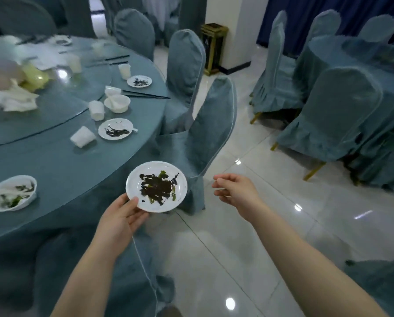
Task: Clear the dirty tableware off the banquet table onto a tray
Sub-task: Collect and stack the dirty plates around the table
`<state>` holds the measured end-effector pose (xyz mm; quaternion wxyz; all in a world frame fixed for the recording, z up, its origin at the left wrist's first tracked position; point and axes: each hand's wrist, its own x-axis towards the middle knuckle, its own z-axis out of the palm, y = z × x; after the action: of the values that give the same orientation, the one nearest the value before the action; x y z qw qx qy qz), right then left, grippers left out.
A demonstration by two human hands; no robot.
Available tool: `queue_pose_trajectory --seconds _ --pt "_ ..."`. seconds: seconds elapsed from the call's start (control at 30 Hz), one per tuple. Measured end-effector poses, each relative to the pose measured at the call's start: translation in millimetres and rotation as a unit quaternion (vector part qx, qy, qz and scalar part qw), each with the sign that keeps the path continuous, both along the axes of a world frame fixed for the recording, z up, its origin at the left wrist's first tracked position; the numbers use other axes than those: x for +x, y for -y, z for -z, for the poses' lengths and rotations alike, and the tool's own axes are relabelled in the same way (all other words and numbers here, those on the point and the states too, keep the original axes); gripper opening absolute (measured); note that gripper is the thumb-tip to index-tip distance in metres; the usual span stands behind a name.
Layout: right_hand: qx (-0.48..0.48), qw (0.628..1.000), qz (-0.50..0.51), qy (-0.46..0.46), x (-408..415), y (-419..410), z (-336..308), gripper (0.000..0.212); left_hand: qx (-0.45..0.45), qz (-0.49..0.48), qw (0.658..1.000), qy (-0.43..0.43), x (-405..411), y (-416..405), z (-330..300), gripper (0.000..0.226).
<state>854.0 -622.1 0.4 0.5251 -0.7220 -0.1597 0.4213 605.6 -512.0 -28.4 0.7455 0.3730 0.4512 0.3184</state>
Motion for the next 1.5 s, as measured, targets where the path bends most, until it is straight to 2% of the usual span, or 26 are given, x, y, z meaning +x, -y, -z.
queue_pose_trajectory --seconds 0.17,0.37,0.63,0.8,0.9,1.13,1.27,1.37,1.5 --pt "-0.005 0.995 -0.097 0.002 27 -87 15 0.01 -0.003 -0.099 0.995 0.012 20 -52 12 0.021" --pt "-0.033 0.984 -0.173 0.018 46 -181 29 0.011 -0.008 -0.162 0.987 0.011 43 -110 14 0.02" --pt "-0.058 0.953 -0.29 0.073 43 -308 64 0.015 -0.043 -0.297 0.954 -0.005 47 -145 29 0.019" --pt "-0.047 0.893 -0.401 0.2 39 -414 97 0.023 -0.065 -0.399 0.914 -0.023 66 -169 39 0.019" --pt "-0.062 0.855 -0.454 0.242 41 -462 112 0.026 -0.075 -0.447 0.891 -0.038 83 -180 38 0.018" --pt "-0.057 0.797 -0.524 0.296 40 -506 136 0.01 -0.099 -0.514 0.851 -0.036 113 -208 41 0.017" --pt "-0.067 0.782 -0.547 0.293 53 -516 143 0.009 -0.113 -0.536 0.836 -0.027 125 -222 43 0.018" --pt "-0.06 0.778 -0.556 0.287 63 -525 144 0.017 -0.118 -0.55 0.826 -0.021 131 -229 46 0.02" --pt "-0.055 0.808 -0.512 0.285 87 -541 142 0.014 -0.128 -0.564 0.816 -0.012 134 -233 48 0.022"
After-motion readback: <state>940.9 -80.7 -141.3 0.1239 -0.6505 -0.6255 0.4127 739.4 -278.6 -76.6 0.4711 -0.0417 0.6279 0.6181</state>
